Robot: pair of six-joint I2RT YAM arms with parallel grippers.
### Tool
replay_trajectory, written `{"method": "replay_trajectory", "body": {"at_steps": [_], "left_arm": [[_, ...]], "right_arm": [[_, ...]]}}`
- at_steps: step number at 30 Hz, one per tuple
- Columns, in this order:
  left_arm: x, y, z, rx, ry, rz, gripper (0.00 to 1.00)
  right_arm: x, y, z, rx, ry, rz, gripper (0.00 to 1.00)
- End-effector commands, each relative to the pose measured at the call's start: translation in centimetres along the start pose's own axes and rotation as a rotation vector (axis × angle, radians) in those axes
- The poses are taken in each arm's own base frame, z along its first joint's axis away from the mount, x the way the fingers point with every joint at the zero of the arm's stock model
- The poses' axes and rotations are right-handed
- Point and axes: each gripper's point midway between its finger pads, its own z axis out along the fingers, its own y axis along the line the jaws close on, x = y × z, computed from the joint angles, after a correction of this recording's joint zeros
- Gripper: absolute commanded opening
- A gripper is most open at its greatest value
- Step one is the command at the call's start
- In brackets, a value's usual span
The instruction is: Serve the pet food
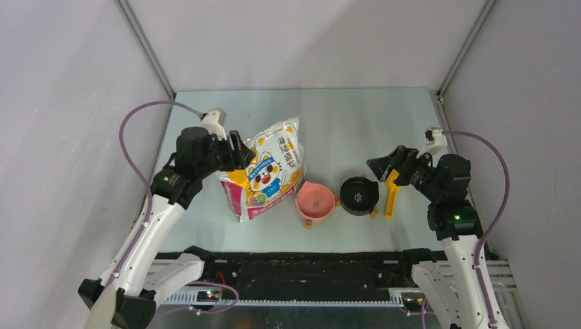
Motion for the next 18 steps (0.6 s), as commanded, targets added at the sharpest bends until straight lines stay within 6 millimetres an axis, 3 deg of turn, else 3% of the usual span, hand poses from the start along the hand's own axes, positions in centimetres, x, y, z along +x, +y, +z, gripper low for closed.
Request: {"method": "replay_trajectory", "body": {"at_steps": [1, 3, 4, 6, 9, 10, 11, 12, 14, 15, 17, 18], "left_arm": [[-0.5, -0.3, -0.6, -0.023, -0.011, 0.064, 0.53], [-0.2, -0.2, -0.5, -0.043, -0.001, 0.075, 0.36], [-0.1, 0.2, -0.6, -0.067, 0.001, 0.077, 0.18], [-0.1, 0.6, -0.8, -0.108, -0.005, 0.071, 0.02], [-0.5, 0.8, -1.4, -0.14, -0.036, 0.018, 0.0], [-0.6, 0.7, -1.5, -0.142, -0.044, 0.002, 0.0], [-0.7, 0.4, -1.7, -0.132, -0.055, -0.03, 0.0], [-0.8, -0.1, -1.9, -0.115, -0.061, -0.041, 0.0], [-0.9, -0.8, -2.2, -0.098, -0.07, -0.084, 0.0], [-0.9, -1.0, -2.3, -0.098, -0.072, -0.114, 0.0], [-1.1, -1.3, -2.7, -0.097, -0.077, -0.142, 0.0], [-1.1, -1.4, -3.0, -0.096, -0.081, -0.151, 0.0]], "right_arm": [[0.1, 1.3, 0.4, -0.081, 0.023, 0.016, 1.0], [0.0, 2.1, 0.7, -0.123, 0.033, 0.027, 1.0], [0.3, 2.4, 1.0, -0.139, 0.049, 0.033, 1.0], [1.1, 3.4, 1.5, -0.18, 0.082, 0.026, 1.0], [2.7, 4.6, 3.2, -0.199, 0.133, -0.003, 1.0], [3.8, 6.4, 3.6, -0.249, 0.161, -0.029, 1.0], [4.6, 6.2, 4.7, -0.219, 0.177, -0.037, 1.0], [5.6, 8.0, 5.1, -0.269, 0.196, -0.064, 1.0], [8.0, 9.5, 7.0, -0.274, 0.238, -0.104, 1.0], [9.4, 11.3, 6.9, -0.324, 0.264, -0.136, 1.0], [11.5, 13.4, 7.8, -0.36, 0.277, -0.177, 1.0], [11.7, 13.8, 9.2, -0.339, 0.244, -0.183, 1.0]]}}
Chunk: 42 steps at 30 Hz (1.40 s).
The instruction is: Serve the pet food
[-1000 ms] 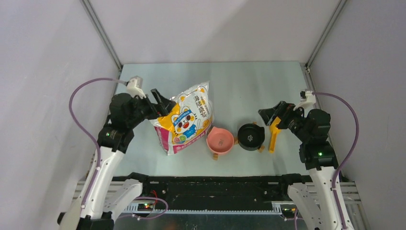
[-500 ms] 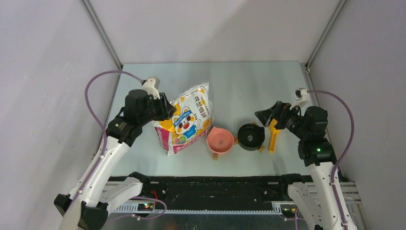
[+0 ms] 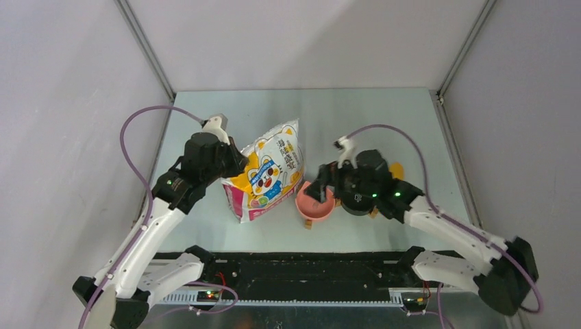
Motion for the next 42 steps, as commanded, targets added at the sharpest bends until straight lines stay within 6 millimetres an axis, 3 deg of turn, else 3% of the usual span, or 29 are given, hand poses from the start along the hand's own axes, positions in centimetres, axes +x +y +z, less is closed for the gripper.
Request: {"method": "replay_trajectory", "body": {"at_steps": [1, 3, 6, 11, 17, 25, 28, 32, 36, 38, 41, 42], "left_arm": [[-2.5, -1.2, -2.7, 0.008, -0.094, -0.131, 0.0], [-2.3, -1.0, -2.9, -0.003, -0.092, -0.145, 0.0], [-2.1, -1.0, -3.2, -0.009, -0.084, -0.163, 0.0], [-1.6, -1.9, -3.3, 0.041, -0.074, -0.192, 0.0], [-0.9, -4.3, -2.7, 0.163, -0.047, -0.248, 0.0], [-1.0, -7.8, -2.3, 0.292, -0.046, -0.33, 0.0], [-1.3, -9.5, -1.8, 0.35, -0.049, -0.361, 0.0], [-1.9, -11.5, -1.1, 0.394, -0.062, -0.387, 0.0], [-2.8, -13.1, -0.5, 0.415, -0.086, -0.401, 0.0], [-3.2, -13.2, -0.5, 0.403, -0.099, -0.396, 0.0], [-3.1, -11.8, -0.4, 0.334, -0.119, -0.38, 0.01], [-3.3, -11.0, -0.7, 0.308, -0.146, -0.376, 0.1]], "right_arm": [[-1.1, 2.9, 4.3, -0.006, -0.12, -0.093, 1.0], [-1.7, 3.1, 6.1, -0.002, -0.167, -0.033, 1.0], [-1.5, 1.2, 8.5, 0.04, -0.171, 0.12, 0.95], [-2.2, -0.1, 12.2, 0.019, -0.136, 0.174, 0.89], [-3.7, 0.0, 16.3, -0.048, -0.097, 0.179, 0.76], [-7.7, -0.9, 21.0, -0.075, -0.102, 0.173, 0.73], [-7.6, -1.1, 22.8, -0.101, -0.069, 0.173, 0.72], [-8.4, 0.6, 24.1, -0.185, -0.041, 0.16, 0.71], [-8.6, 0.8, 24.2, -0.19, -0.007, 0.151, 0.71], [-8.9, 0.7, 23.5, -0.176, 0.0, 0.128, 0.71], [-8.9, -0.2, 22.2, -0.112, 0.022, 0.106, 0.73], [-9.6, -0.4, 21.5, -0.086, 0.004, 0.087, 0.74]]}}
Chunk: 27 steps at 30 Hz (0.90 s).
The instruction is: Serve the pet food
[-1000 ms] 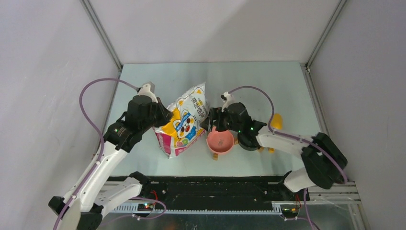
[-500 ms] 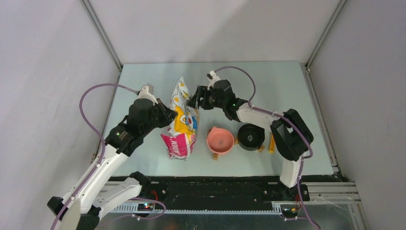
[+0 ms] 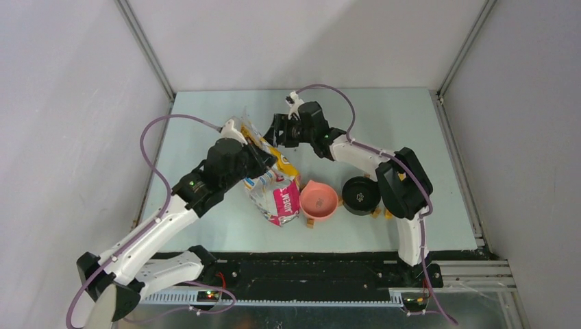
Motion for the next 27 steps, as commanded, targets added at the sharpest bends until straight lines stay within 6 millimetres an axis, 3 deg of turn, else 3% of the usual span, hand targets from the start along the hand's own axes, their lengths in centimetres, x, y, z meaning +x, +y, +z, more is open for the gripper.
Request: {"method": "replay_trajectory", "body": {"at_steps": [1, 2, 3, 4, 6, 9, 10, 15, 21, 25, 26, 27], "left_arm": [[-3.5, -4.3, -2.2, 0.13, -0.13, -0.029, 0.18], [-4.1, -4.0, -3.0, 0.13, -0.16, -0.014, 0.46], [-4.5, -4.0, -4.0, 0.135, -0.181, -0.008, 0.6], [-4.8, -3.4, -4.4, 0.113, -0.202, 0.014, 0.87], [-5.8, -2.6, -6.0, 0.087, -0.257, 0.041, 0.98], [-7.3, -0.4, -8.5, 0.012, -0.346, 0.053, 0.99], [-7.6, 1.3, -8.9, -0.06, -0.378, 0.058, 0.99], [-9.3, 7.3, -12.3, -0.299, -0.54, 0.025, 0.99], [-8.1, 9.1, -11.0, -0.348, -0.495, 0.054, 0.99], [-6.9, 9.1, -8.7, -0.316, -0.417, 0.057, 0.99], [-6.7, 9.2, -8.3, -0.309, -0.404, 0.056, 0.99], [-6.4, 9.2, -7.8, -0.291, -0.389, 0.053, 1.0]], "right_arm": [[-2.1, 2.5, -3.1, 0.027, -0.007, -0.086, 0.75], [-2.3, 2.0, -3.6, 0.055, -0.011, -0.102, 0.78], [-2.6, 2.3, -4.5, 0.072, -0.009, -0.107, 0.8], [-3.1, 1.9, -5.1, 0.098, -0.021, -0.123, 0.85], [-4.1, 1.9, -6.7, 0.138, -0.041, -0.149, 0.95], [-5.2, 2.7, -9.4, 0.182, -0.076, -0.194, 0.99], [-5.4, 3.0, -9.9, 0.182, -0.079, -0.212, 0.99], [-4.7, 7.2, -13.0, 0.08, -0.047, -0.327, 0.99], [-1.9, 12.1, -14.8, -0.036, 0.022, -0.476, 0.99], [-1.0, 13.8, -14.5, -0.034, 0.041, -0.532, 0.99], [-0.4, 13.4, -14.1, -0.014, 0.069, -0.531, 0.98], [-0.9, 14.0, -14.1, -0.007, 0.056, -0.544, 0.98]]}}
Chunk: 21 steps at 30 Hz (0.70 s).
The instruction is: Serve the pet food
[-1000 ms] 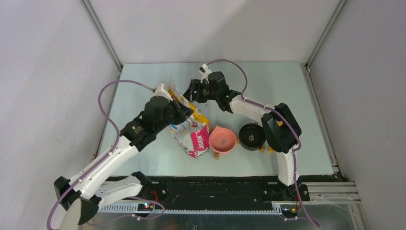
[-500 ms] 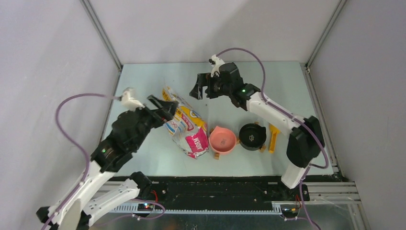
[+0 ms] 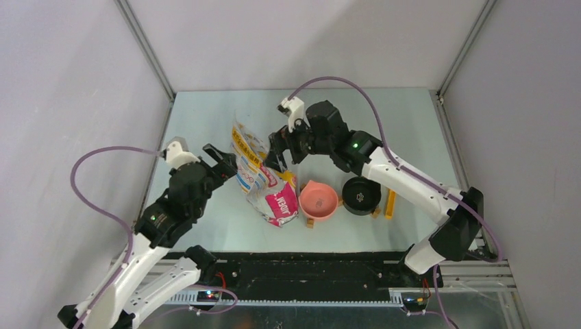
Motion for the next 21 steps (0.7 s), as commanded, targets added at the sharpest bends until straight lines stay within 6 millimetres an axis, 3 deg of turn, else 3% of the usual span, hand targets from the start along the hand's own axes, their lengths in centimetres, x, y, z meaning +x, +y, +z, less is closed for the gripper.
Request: {"method": "replay_trajectory", "body": {"at_steps": [1, 11, 21], "left_arm": [[1.5, -0.6, 1.3, 0.045, 0.054, 0.008, 0.99], [2.4, -0.3, 1.2, 0.081, 0.066, 0.004, 1.0], [2.7, -0.6, 1.4, 0.091, 0.083, 0.011, 0.99]], "right_arm": [[-1.5, 0.8, -0.1, 0.04, 0.015, -0.08, 0.97], [-2.8, 1.0, 1.7, 0.102, 0.014, -0.098, 0.92], [-2.4, -0.9, 3.4, 0.194, 0.055, -0.082, 0.83]]}}
